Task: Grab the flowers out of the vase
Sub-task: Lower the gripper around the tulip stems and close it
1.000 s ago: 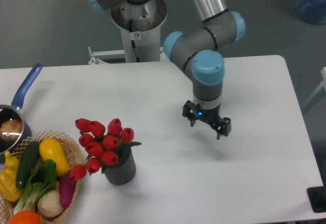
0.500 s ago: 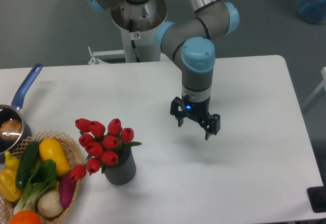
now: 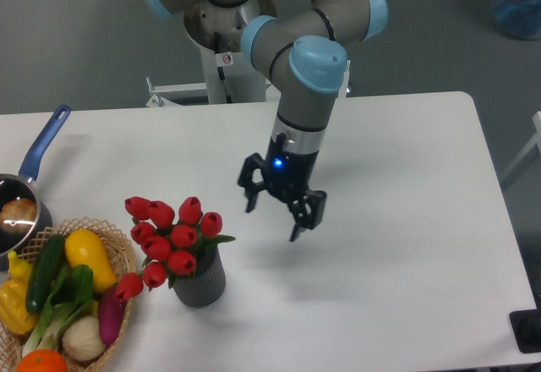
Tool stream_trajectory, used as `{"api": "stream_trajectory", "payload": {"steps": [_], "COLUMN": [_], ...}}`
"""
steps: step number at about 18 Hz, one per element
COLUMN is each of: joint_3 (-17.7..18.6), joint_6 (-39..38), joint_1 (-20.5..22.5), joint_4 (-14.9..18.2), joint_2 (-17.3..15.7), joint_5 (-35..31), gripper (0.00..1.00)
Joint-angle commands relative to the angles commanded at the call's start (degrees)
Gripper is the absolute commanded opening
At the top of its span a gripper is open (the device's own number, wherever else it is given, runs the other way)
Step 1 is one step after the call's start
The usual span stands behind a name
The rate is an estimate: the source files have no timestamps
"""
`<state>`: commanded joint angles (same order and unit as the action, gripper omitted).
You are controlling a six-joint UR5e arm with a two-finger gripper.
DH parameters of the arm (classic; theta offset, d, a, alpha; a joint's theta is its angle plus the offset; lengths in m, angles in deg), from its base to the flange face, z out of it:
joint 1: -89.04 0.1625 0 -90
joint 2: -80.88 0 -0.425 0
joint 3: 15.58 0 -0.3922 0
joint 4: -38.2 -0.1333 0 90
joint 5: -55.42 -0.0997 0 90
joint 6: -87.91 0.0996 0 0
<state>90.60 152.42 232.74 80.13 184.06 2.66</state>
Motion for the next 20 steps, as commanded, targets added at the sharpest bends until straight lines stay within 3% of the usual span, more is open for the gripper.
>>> {"api": "stream_trajectory", "payload": {"steps": [8, 19, 20], "joint_3": [-0.2, -0.3, -0.2], "joint_6": [-0.2, 0.0, -0.2], "joint_1": [-0.8, -2.8, -2.8], "joint_4": [-0.2, -0.2, -0.2], "joint_2": [0.6, 4.0, 4.0], "joint_5": [8.7, 19.5, 19.5], "gripper": [1.00, 1.00, 0.92]}}
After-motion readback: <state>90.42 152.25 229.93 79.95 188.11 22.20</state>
